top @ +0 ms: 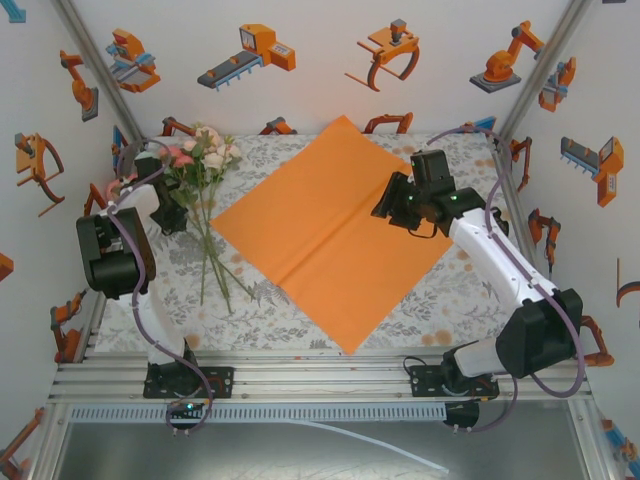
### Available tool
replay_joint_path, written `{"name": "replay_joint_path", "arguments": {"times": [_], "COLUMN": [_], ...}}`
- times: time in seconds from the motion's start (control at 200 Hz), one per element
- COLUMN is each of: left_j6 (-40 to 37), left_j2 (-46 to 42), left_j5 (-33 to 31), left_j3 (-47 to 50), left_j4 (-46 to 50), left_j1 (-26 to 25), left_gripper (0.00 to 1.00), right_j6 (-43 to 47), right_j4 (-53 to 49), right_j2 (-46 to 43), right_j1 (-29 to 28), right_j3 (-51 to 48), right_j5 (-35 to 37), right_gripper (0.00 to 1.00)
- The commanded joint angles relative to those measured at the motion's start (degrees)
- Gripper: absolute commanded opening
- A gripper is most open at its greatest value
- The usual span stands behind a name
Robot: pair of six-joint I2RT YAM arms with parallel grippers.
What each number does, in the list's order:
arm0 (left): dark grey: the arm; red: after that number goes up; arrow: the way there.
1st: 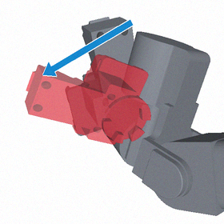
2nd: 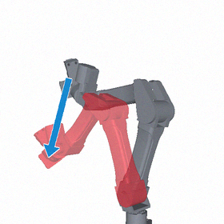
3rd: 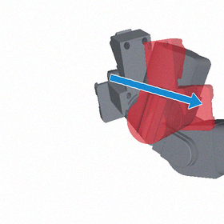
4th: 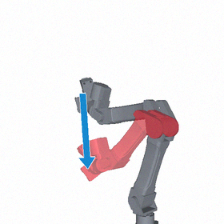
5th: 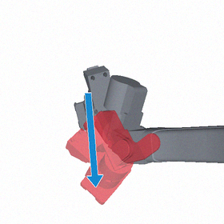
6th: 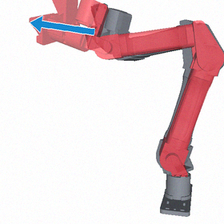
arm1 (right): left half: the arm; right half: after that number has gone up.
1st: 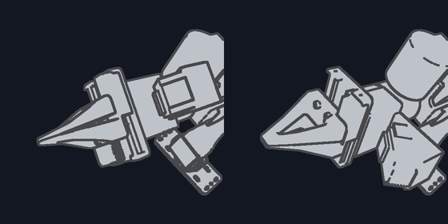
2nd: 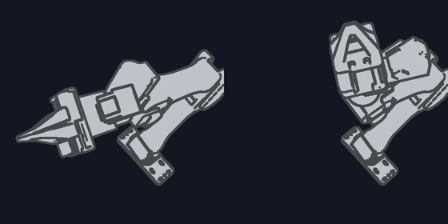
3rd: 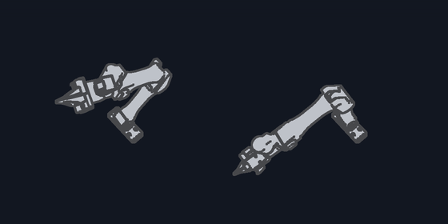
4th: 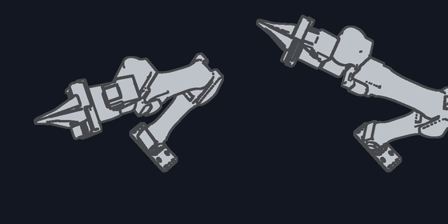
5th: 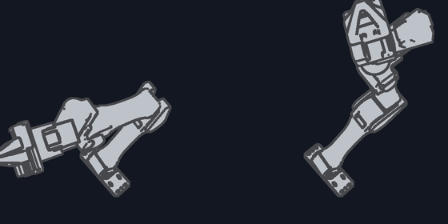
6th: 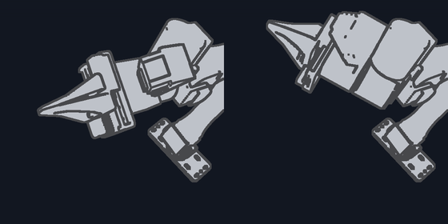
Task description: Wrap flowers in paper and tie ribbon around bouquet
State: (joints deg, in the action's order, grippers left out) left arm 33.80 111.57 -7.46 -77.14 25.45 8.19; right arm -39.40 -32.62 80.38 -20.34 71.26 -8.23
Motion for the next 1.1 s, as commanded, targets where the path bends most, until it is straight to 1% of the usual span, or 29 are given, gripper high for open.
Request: {"name": "replay_joint_path", "arguments": {"times": [0.0,0.09,0.185,0.265,0.36,0.415,0.451,0.476,0.536,0.581,0.616,0.661,0.691,0.746,0.831,0.906,0.966,1.016,1.091], "left_j6": [-5.58,-9.3,-16.9,-21.97,-26.48,-29.53,-30.48,-30.56,-27.76,-21.94,-15.55,-9.31,-6.13,-2.03,0.75,0.13,-0.49,0.48,0.98], "left_j2": [-8.12,-12.29,-15.57,-17.1,-18.72,-20.0,-21.14,-22.1,-24.57,-26.08,-26.77,-27.0,-26.53,-24.06,-17.79,-11.25,-6.32,-2.87,1.43], "left_j5": [-5.88,-10.34,-19.79,-25.45,-30.49,-31.75,-30.48,-28.3,-17.84,-9.31,-3.26,3.96,6.61,9.55,12.46,12.93,11.55,11.72,12.01], "left_j3": [-2.17,-3.51,-5.01,-5.91,-6.19,-6.37,-7.01,-7.61,-9.87,-11.9,-12.57,-12.04,-11.47,-11.81,-15.2,-19.96,-24.65,-27.08,-28.66], "left_j4": [3.9,5.66,6.36,6.28,5.58,4.47,4.27,4.11,4.37,4.18,2.68,-2.24,-6.18,-11.05,-14.82,-15.09,-13.6,-13.68,-16.22], "left_j1": [-0.73,-2.5,-6.79,-9.71,-12.44,-14.15,-15.19,-15.8,-16.67,-17.03,-17.08,-18.23,-19.58,-22.63,-27.37,-31.43,-33.85,-35.15,-36.24], "left_gripper": [0.04,0.03,0.01,0.0,0.0,0.0,0.0,0.0,0.0,0.0,0.0,0.0,0.0,0.0,0.0,0.0,0.0,0.0,0.0], "right_j6": [1.34,1.44,1.43,1.44,1.69,1.97,2.04,2.13,2.32,2.56,2.73,2.75,2.66,2.66,2.58,2.4,2.31,2.31,2.18], "right_j4": [-0.96,-0.24,0.83,1.42,1.76,1.77,1.79,1.78,1.82,1.77,1.69,1.68,1.73,1.68,1.55,1.18,0.83,0.5,0.19], "right_j2": [0.18,-0.05,-0.44,-0.69,-1.1,-1.36,-1.53,-1.68,-2.18,-2.65,-3.15,-3.73,-4.04,-4.68,-5.59,-6.5,-7.44,-8.45,-9.91], "right_j1": [-0.38,-0.33,-0.34,-0.33,-0.32,-0.32,-0.32,-0.36,-0.32,-0.32,-0.32,-0.4,-0.32,-0.28,-0.25,-0.16,-0.2,-0.28,-0.26], "right_j3": [2.04,1.56,0.94,0.63,0.63,0.63,0.7,0.72,0.81,0.74,0.65,0.38,0.15,-0.16,-0.66,-1.15,-1.63,-2.15,-3.14], "right_j5": [0.41,0.01,-0.45,-0.86,-1.0,-1.0,-1.06,-1.09,-1.0,-0.68,-0.12,0.88,1.53,2.39,2.91,3.29,3.81,4.22,5.03], "right_gripper": [0.49,0.49,0.49,0.49,0.49,0.49,0.49,0.49,0.49,0.49,0.49,0.49,0.49,0.49,0.49,0.49,0.49,0.49,0.49]}}
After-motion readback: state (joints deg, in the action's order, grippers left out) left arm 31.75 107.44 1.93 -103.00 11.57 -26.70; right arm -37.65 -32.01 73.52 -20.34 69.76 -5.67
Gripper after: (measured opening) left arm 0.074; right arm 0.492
